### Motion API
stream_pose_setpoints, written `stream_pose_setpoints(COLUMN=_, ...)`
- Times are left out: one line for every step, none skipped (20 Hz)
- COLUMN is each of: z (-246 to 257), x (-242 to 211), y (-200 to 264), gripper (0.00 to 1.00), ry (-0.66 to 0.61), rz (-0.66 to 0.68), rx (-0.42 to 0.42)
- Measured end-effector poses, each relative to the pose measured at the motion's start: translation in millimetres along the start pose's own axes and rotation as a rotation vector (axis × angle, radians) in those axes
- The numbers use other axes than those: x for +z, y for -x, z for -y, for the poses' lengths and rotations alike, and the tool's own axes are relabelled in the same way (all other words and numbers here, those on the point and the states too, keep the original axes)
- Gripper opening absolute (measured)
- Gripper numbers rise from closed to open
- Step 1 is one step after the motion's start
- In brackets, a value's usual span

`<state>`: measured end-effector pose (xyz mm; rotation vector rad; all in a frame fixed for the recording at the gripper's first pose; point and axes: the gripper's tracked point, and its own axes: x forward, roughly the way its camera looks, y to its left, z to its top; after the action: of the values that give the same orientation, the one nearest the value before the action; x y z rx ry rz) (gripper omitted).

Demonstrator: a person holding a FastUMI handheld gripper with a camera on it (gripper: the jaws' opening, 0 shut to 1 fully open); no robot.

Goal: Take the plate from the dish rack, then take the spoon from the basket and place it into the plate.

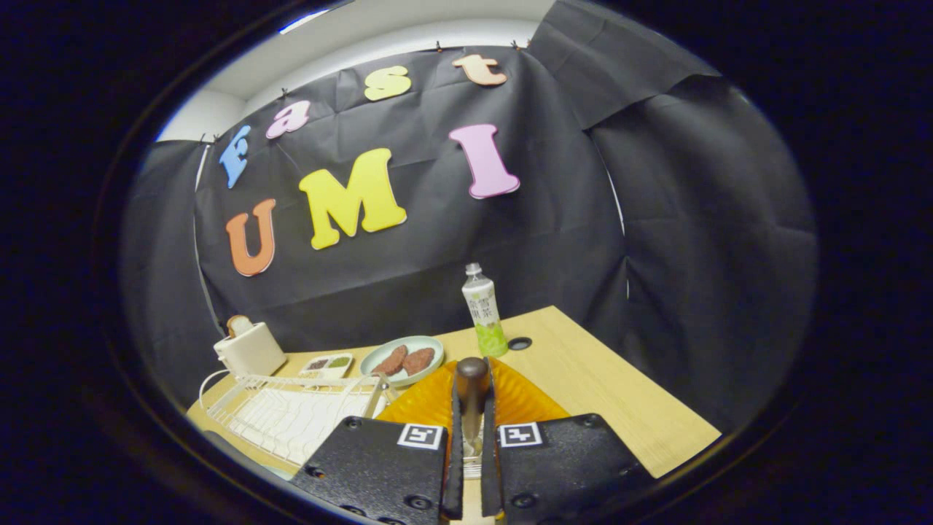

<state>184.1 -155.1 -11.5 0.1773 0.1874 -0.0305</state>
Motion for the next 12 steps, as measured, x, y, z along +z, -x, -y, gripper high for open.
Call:
stream_pose_setpoints(z=-4.1, x=12.2, y=5.8, gripper=0.15, ry=0.036, rz=0.035, rx=-0.005)
stream_pose_setpoints(z=-8.3, x=21.9, y=13.2, gripper=0.15, ry=0.071, rz=0.068, rx=-0.010)
stream_pose_setpoints(z=-16.1, x=31.9, y=21.6, gripper=0.15, ry=0.097, rz=0.094, rx=-0.006)
stream_pose_setpoints(z=-24.6, x=39.2, y=31.4, gripper=0.15, ry=0.115, rz=0.113, rx=0.000)
stream_pose_setpoints(z=-31.8, x=44.9, y=41.3, gripper=0.15, ry=0.125, rz=0.122, rx=0.002)
stream_pose_setpoints(z=-39.8, x=48.9, y=51.6, gripper=0.14, ry=0.129, rz=0.129, rx=0.008)
stream_pose_setpoints(z=-48.5, x=51.8, y=62.2, gripper=0.14, ry=0.127, rz=0.129, rx=0.017)
stream_pose_setpoints(z=-57.2, x=54.3, y=73.3, gripper=0.15, ry=0.121, rz=0.129, rx=0.024)
stream_pose_setpoints(z=-65.6, x=56.1, y=83.8, gripper=0.15, ry=0.116, rz=0.126, rx=0.030)
stream_pose_setpoints(z=-74.6, x=56.4, y=93.2, gripper=0.14, ry=0.109, rz=0.125, rx=0.041)
stream_pose_setpoints(z=-83.9, x=56.0, y=102.0, gripper=0.14, ry=0.101, rz=0.119, rx=0.053)
stream_pose_setpoints(z=-92.8, x=54.3, y=110.8, gripper=0.14, ry=0.096, rz=0.116, rx=0.067)
